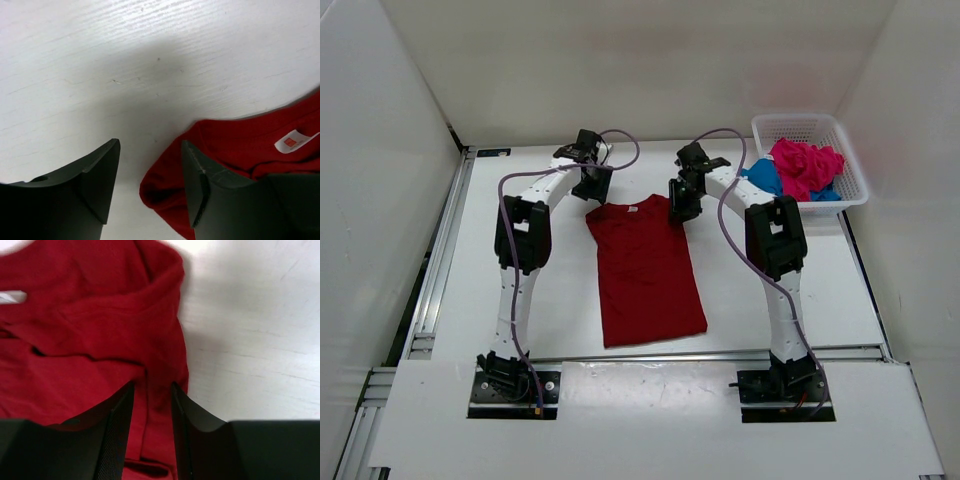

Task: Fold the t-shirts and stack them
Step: Fold the folded rectangular tshirt in 1/3 of the way

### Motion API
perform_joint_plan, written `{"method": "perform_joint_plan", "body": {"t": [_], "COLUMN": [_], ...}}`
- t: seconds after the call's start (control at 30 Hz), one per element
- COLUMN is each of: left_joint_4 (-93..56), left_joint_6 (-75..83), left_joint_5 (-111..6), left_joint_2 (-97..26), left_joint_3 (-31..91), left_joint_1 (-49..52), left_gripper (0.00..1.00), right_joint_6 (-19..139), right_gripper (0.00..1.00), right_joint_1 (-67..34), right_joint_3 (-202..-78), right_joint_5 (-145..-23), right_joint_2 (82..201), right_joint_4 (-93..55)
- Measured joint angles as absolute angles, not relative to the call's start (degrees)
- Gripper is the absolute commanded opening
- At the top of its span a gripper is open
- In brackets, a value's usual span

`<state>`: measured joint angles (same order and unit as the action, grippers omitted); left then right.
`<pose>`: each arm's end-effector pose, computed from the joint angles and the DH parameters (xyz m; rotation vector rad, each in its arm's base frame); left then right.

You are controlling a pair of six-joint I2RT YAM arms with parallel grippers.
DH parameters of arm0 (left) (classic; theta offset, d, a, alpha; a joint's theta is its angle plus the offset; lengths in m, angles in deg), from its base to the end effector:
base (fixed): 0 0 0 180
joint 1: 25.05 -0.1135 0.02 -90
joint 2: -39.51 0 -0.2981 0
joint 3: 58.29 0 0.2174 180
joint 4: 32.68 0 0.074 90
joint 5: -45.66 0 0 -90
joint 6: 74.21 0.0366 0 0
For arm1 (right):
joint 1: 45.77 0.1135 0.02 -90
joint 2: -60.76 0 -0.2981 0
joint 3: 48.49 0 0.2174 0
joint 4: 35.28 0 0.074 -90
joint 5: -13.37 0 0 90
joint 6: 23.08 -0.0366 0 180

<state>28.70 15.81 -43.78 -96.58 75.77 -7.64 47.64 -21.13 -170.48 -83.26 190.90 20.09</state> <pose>0.4787 -0.1497 0.2136 0.4030 2.6497 -0.0828 0.4314 0.2025 0.2118 -0.1648 2.7250 0.3868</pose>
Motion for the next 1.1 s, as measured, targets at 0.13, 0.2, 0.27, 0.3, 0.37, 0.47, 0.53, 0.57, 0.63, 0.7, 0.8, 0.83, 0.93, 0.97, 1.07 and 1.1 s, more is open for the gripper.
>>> {"method": "perform_joint_plan", "body": {"t": [0.13, 0.2, 0.27, 0.3, 0.37, 0.47, 0.53, 0.57, 0.63, 0.7, 0.8, 0.83, 0.93, 0.97, 1.07, 1.1], "left_joint_4": [28.79, 28.76, 28.72, 28.72, 28.63, 28.41, 28.35, 28.33, 28.31, 28.31, 28.31, 28.26, 28.24, 28.24, 28.26, 28.28], "left_joint_6": [15.81, 15.81, 15.81, 15.72, 15.78, 15.83, 15.83, 15.81, 15.81, 15.81, 15.74, 15.54, 15.61, 15.67, 15.74, 15.74], "left_joint_5": [-44.86, -45.29, -45.56, -45.71, -45.86, -45.86, -45.77, -45.66, -45.58, -45.4, -45.18, -45.07, -44.75, -44.55, -43.83, -43.63], "left_joint_2": [-97.43, -97.52, -97.52, -97.52, -97.52, -97.52, -97.52, -97.52, -97.52, -97.52, -97.52, -97.52, -97.52, -97.52, -97.52, -97.52], "left_joint_3": [75.53, 75.16, 74.7, 74.35, 73.95, 73.91, 73.91, 73.91, 73.91, 73.89, 73.89, 73.89, 73.89, 73.89, 73.91, 73.95], "left_joint_1": [-7.4, -7.22, -7.03, -6.92, -6.63, -6.33, -6.17, -6.11, -6.0, -5.89, -5.76, -5.67, -5.54, -5.47, -5.23, -5.19], "left_gripper": [0.6, 0.59, 0.54, 0.53, 0.51, 0.5, 0.48, 0.48, 0.47, 0.46, 0.32, 0.28, 0.16, 0.13, 0.1, 0.1], "right_joint_6": [47.42, 47.39, 47.18, 47.0, 46.78, 46.39, 46.19, 46.11, 45.82, 45.14, 44.64, 44.64, 44.44, 44.44, 44.18, 44.16], "right_gripper": [0.37, 0.36, 0.36, 0.35, 0.35, 0.35, 0.35, 0.35, 0.34, 0.34, 0.31, 0.28, 0.11, 0.03, 0.0, 0.0], "right_joint_1": [-21.24, -21.28, -21.28, -21.28, -21.28, -21.28, -21.28, -21.28, -21.28, -21.28, -21.35, -21.35, -21.35, -21.35, -21.35, -21.35], "right_joint_3": [-171.96, -171.94, -171.77, -171.64, -171.53, -171.53, -171.57, -171.62, -171.86, -172.23, -172.36, -172.38, -172.38, -172.38, -172.38, -172.38], "right_joint_5": [-84.2, -84.48, -84.62, -84.77, -85.08, -85.67, -85.82, -85.91, -86.23, -86.78, -86.82, -86.82, -86.65, -86.58, -86.43, -86.41], "right_joint_2": [190.88, 190.88, 190.9, 190.88, 190.9, 190.9, 191.21, 191.49, 192.48, 193.13, 193.24, 193.24, 193.37, 193.44, 193.55, 193.55], "right_joint_4": [19.26, 19.2, 19.07, 18.87, 18.65, 18.13, 17.93, 17.84, 17.8, 17.73, 17.6, 17.58, 17.49, 17.47, 17.45, 17.45]}}
